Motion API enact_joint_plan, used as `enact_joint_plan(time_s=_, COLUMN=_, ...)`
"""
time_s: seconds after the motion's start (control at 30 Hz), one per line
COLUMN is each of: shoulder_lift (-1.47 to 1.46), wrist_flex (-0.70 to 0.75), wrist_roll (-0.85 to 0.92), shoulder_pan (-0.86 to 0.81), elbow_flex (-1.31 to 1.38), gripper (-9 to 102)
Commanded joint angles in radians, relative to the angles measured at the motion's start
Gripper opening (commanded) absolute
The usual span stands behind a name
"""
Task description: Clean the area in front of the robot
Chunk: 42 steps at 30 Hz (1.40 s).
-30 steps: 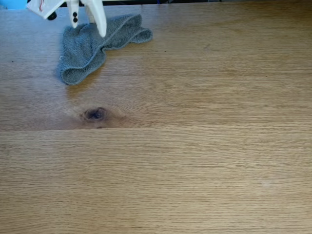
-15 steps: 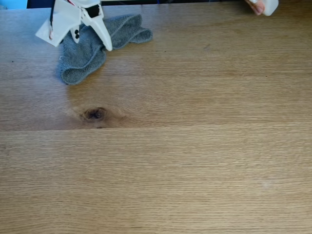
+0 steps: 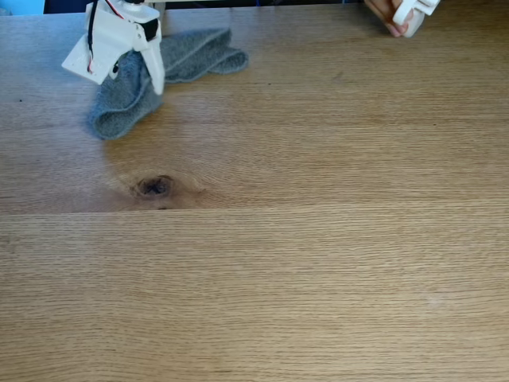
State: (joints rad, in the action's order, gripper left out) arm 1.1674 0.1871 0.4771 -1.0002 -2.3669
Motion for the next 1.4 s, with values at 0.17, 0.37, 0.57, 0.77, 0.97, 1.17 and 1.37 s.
enact_joint_plan(time_s=0.17, shoulder_lift=0.032, wrist_flex=0.041, wrist_roll=-0.005, shoulder_pan=-0.005, elbow_flex=0.052, gripper=5)
enact_joint_plan(time_s=0.37, shoulder_lift=0.195, wrist_flex=0.239, wrist_roll=-0.112, shoulder_pan=0.078, elbow_flex=0.046, gripper=0)
enact_joint_plan(time_s=0.57, shoulder_lift=0.437, wrist_flex=0.422, wrist_roll=-0.160, shoulder_pan=0.186, elbow_flex=0.046, gripper=0)
enact_joint_plan(time_s=0.77, shoulder_lift=0.718, wrist_flex=0.707, wrist_roll=-0.235, shoulder_pan=0.324, elbow_flex=0.055, gripper=0)
enact_joint_plan(time_s=0.97, shoulder_lift=0.988, wrist_flex=1.042, wrist_roll=-0.371, shoulder_pan=0.494, elbow_flex=0.061, gripper=0)
enact_joint_plan(time_s=1.17, shoulder_lift=1.187, wrist_flex=1.318, wrist_roll=-0.485, shoulder_pan=0.795, elbow_flex=0.044, gripper=0)
enact_joint_plan(time_s=1.37, shoulder_lift=1.186, wrist_flex=1.362, wrist_roll=-0.617, shoulder_pan=1.238, elbow_flex=0.044, gripper=0)
